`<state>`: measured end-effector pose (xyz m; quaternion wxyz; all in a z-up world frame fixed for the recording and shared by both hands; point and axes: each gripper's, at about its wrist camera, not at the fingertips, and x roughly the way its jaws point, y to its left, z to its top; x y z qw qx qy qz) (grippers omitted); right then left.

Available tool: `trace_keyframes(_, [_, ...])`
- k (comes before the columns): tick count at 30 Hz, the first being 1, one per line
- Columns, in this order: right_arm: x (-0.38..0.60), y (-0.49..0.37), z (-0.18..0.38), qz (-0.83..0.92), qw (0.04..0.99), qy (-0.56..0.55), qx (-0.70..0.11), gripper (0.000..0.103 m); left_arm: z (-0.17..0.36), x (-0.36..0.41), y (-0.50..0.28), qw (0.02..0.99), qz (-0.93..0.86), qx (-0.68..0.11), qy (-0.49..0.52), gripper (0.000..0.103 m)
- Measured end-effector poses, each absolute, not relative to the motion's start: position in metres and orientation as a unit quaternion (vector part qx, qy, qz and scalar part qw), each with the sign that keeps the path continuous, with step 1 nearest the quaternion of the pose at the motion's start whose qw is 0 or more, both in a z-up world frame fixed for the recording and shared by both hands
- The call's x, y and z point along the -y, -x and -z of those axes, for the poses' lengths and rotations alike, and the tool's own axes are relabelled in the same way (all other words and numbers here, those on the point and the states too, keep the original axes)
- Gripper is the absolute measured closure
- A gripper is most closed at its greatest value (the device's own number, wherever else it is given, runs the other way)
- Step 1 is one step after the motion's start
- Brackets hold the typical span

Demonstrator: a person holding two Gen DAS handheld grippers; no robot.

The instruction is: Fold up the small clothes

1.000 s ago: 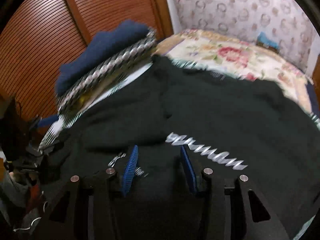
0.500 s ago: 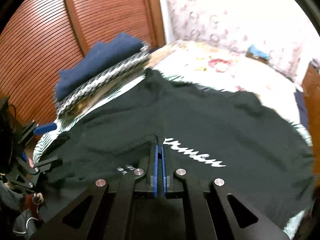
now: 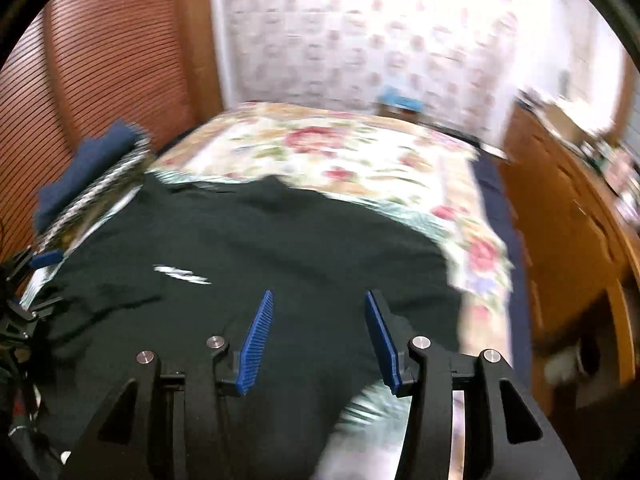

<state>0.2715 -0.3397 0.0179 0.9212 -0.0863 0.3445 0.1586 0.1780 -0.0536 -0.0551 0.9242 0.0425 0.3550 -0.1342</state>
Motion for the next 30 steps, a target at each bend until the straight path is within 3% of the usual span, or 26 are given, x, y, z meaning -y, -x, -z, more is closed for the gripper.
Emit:
trace_keyframes(11, [0.411, -0.306, 0.044, -0.102, 0.904, -0.012, -0.414, 0.053, 0.090, 0.116, -0.221, 0.889, 0.175, -0.418, -0.066, 0.013])
trace_keyframes(18, [0.437, -0.336, 0.051, -0.119, 0.895, -0.079, -0.423, 0.053, 0.100, 0.126, -0.223, 0.883, 0.168, -0.432, -0.080, 0.012])
trace_keyframes(22, [0.447, -0.349, 0.060, -0.125, 0.894, -0.099, -0.419, 0.054, 0.101, 0.124, -0.222, 0.880, 0.171, -0.435, -0.081, 0.006])
trace_keyframes(23, [0.448, -0.349, 0.060, -0.125, 0.894, -0.099, -0.418, 0.056, 0.102, 0.125, -0.222, 0.878, 0.171, -0.438, -0.083, 0.000])
trace_keyframes(26, [0.441, -0.352, 0.067, -0.137, 0.898, -0.094, -0.407, 0.089, 0.103, 0.125, -0.221, 0.878, 0.170, -0.440, -0.082, 0.000])
trace_keyframes(30, [0.422, -0.346, 0.060, -0.101, 0.916, -0.013, -0.387, 0.095, 0.103, 0.125, -0.223, 0.878, 0.171, -0.440, -0.083, 0.000])
